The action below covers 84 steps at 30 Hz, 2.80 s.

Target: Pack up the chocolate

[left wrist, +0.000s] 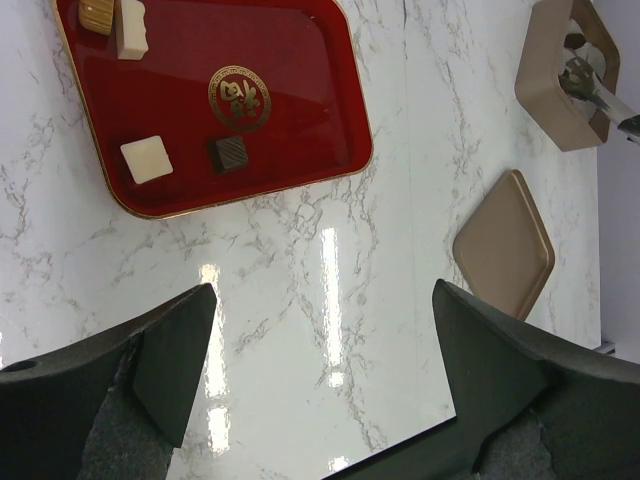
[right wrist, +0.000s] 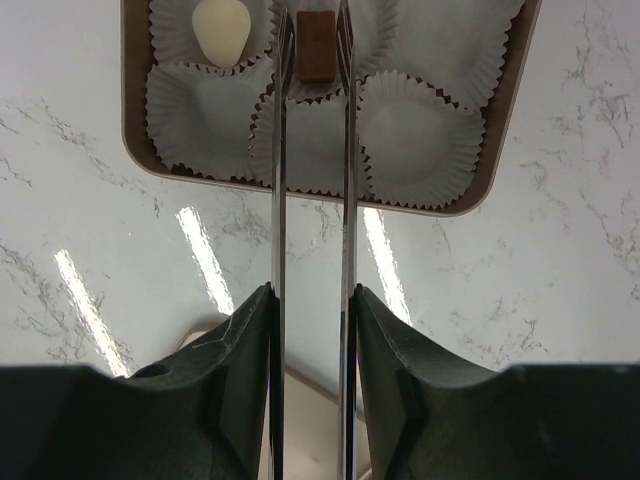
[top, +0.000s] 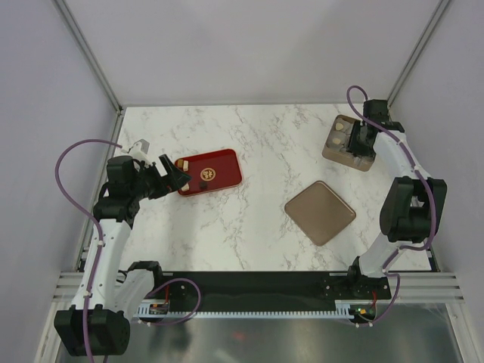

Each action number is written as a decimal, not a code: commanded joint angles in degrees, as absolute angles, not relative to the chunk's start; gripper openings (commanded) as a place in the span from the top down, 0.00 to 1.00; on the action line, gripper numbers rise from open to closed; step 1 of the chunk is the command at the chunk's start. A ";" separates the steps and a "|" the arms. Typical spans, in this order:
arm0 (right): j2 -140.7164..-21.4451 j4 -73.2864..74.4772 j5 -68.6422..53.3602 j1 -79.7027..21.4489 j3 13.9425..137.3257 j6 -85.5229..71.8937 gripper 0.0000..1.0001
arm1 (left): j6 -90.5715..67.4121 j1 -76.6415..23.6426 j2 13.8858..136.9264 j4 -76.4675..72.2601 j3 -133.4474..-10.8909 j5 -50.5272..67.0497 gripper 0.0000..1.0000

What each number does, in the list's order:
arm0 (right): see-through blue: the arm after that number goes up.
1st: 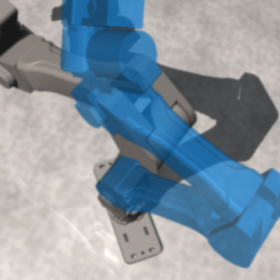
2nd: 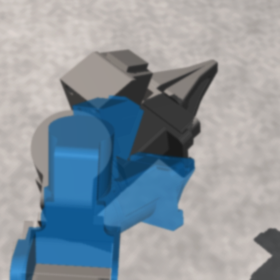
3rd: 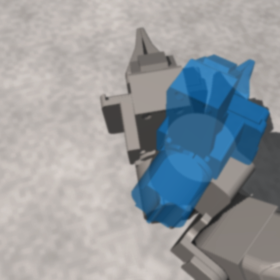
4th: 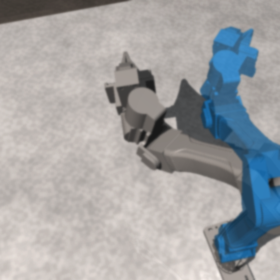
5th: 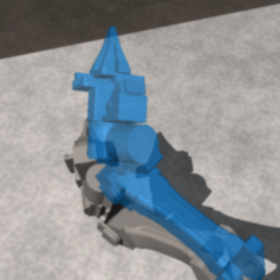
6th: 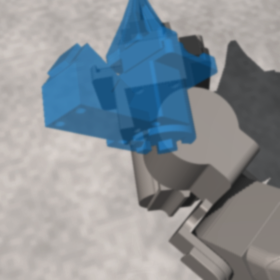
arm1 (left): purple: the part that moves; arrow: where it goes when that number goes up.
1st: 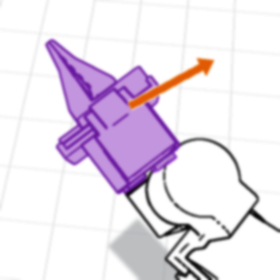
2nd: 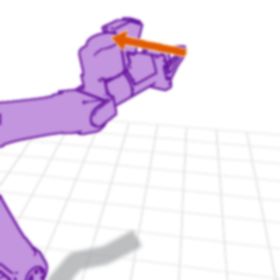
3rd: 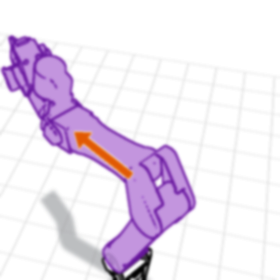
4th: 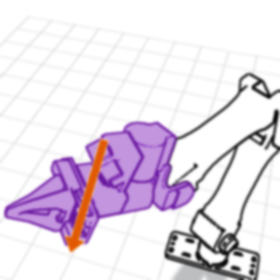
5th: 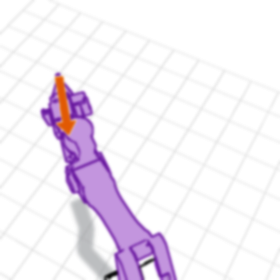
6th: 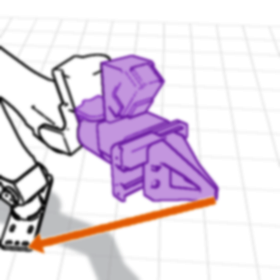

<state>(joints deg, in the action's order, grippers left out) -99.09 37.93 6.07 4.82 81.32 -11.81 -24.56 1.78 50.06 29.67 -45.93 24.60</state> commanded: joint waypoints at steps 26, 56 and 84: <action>-91.94 41.13 1.41 -11.77 93.26 -13.98 0.53 | -23.12 -2.02 56.78 28.39 -45.70 21.97 0.06; -102.91 37.62 2.47 -44.46 94.13 -12.21 0.51 | -23.38 -2.64 49.31 33.39 -48.69 4.23 0.06; -110.48 27.60 -0.35 -51.85 91.67 -10.11 0.48 | -24.17 -2.64 46.94 33.75 -48.52 2.99 0.04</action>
<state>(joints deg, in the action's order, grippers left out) -110.04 30.35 -1.98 -50.98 91.02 -11.09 -24.60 -2.66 47.94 34.22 -46.83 4.45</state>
